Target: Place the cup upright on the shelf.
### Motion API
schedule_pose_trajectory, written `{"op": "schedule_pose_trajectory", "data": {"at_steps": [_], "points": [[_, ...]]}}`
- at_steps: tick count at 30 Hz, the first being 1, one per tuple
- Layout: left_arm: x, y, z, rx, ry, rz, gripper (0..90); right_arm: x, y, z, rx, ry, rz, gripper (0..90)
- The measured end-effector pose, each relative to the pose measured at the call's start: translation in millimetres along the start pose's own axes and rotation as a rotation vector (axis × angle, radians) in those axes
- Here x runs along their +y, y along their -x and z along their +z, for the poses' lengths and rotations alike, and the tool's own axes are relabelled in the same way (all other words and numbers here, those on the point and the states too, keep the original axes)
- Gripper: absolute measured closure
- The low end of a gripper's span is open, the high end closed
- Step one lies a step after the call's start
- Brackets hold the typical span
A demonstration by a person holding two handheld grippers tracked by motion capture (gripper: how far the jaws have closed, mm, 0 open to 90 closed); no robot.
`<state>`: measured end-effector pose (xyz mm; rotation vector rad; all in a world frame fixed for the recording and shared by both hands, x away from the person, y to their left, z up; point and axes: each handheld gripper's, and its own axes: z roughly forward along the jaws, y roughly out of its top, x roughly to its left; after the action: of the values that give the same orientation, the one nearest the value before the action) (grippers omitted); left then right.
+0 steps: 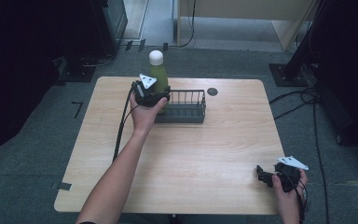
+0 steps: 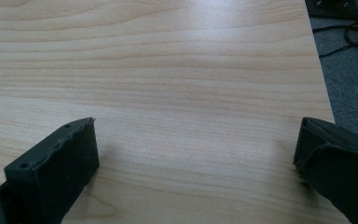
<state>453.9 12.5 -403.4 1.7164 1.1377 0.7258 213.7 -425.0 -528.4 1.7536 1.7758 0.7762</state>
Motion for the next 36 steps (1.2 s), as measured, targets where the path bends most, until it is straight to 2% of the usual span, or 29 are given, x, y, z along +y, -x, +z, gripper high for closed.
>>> {"op": "schedule_pose_trajectory", "data": {"at_steps": [4,5,8,15,19,23,28,36], "points": [[-2.4,-1.5,3.6,-0.014,-0.033,-0.020,16.6,0.0,0.0,0.0,0.000,0.000,0.000,0.0],[-4.1,-2.4,5.6,-0.011,-0.057,-0.025,15.2,0.0,0.0,0.0,0.000,0.000,0.000,0.0],[-5.0,-2.5,6.7,-0.001,-0.068,-0.022,14.2,0.0,0.0,0.0,0.000,0.001,0.000,0.0],[-3.8,-2.5,2.4,-0.002,-0.064,-0.005,14.6,0.0,0.0,0.0,0.000,0.000,0.000,0.0],[-3.1,-4.3,-1.3,-0.018,-0.072,-0.010,13.8,0.0,0.0,0.0,0.000,0.000,0.000,0.0],[-3.4,-7.6,-10.6,-0.028,-0.048,-0.010,12.1,0.0,0.0,0.0,0.000,0.000,0.000,0.0],[-6.1,-10.3,-18.2,-0.029,-0.043,-0.011,9.6,0.0,0.0,0.0,0.000,0.000,0.000,0.0],[-11.8,-13.3,-39.3,-0.040,-0.021,-0.008,8.2,0.0,0.0,0.0,0.000,0.000,0.000,0.0]]}}
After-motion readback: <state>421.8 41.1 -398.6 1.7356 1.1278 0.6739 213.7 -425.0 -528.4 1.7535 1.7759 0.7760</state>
